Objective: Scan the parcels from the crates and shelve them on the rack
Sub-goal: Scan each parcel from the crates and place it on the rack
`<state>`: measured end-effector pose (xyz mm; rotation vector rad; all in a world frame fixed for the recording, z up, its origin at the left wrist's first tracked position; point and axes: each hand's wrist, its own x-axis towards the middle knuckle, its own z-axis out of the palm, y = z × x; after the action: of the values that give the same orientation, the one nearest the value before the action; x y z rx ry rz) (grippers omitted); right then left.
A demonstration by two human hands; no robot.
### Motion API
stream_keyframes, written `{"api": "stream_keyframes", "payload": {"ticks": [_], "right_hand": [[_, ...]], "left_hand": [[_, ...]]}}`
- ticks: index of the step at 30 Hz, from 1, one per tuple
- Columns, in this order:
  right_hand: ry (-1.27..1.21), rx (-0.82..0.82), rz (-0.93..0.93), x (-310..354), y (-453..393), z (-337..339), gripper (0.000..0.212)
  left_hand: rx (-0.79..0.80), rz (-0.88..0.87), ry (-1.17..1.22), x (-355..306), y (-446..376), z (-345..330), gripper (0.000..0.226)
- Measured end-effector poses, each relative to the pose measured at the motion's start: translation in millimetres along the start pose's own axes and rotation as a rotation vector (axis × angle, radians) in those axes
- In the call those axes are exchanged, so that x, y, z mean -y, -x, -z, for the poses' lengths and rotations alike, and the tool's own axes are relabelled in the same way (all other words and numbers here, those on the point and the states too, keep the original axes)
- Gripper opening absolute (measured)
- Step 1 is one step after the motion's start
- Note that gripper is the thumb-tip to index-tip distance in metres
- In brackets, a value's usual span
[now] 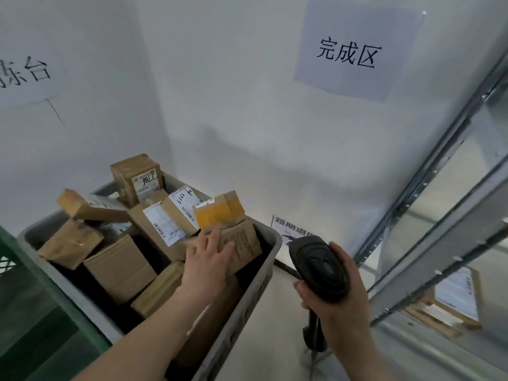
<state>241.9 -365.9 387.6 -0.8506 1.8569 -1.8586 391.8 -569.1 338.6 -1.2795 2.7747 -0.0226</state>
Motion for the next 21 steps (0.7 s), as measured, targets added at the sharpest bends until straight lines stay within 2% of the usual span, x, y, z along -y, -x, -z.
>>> {"api": "stream_keyframes", "payload": {"ticks": [5,10,13,17,19,21], "right_hand": [[-0.015,-0.005,-0.002,-1,-4,-10,0.087],[0.005,0.078,-0.027,5,-6,-14,0.086],[0.024,0.109,-0.032,11,-9,-17,0.083],[0.004,0.091,-0.009,13,-13,-19,0.082],[0.001,0.081,-0.007,14,-16,-19,0.082],[-0.007,0.082,-0.026,12,-19,-19,0.084]], "left_hand": [[-0.047,0.004,0.008,-2,-6,-6,0.080],[-0.026,0.004,0.024,5,-4,-1,0.084],[-0.009,0.010,0.118,5,-10,12,0.071],[-0.207,0.088,0.311,5,-34,37,0.049],[-0.204,0.110,0.324,4,-53,46,0.057],[-0.137,0.103,0.285,6,-74,50,0.074]]}}
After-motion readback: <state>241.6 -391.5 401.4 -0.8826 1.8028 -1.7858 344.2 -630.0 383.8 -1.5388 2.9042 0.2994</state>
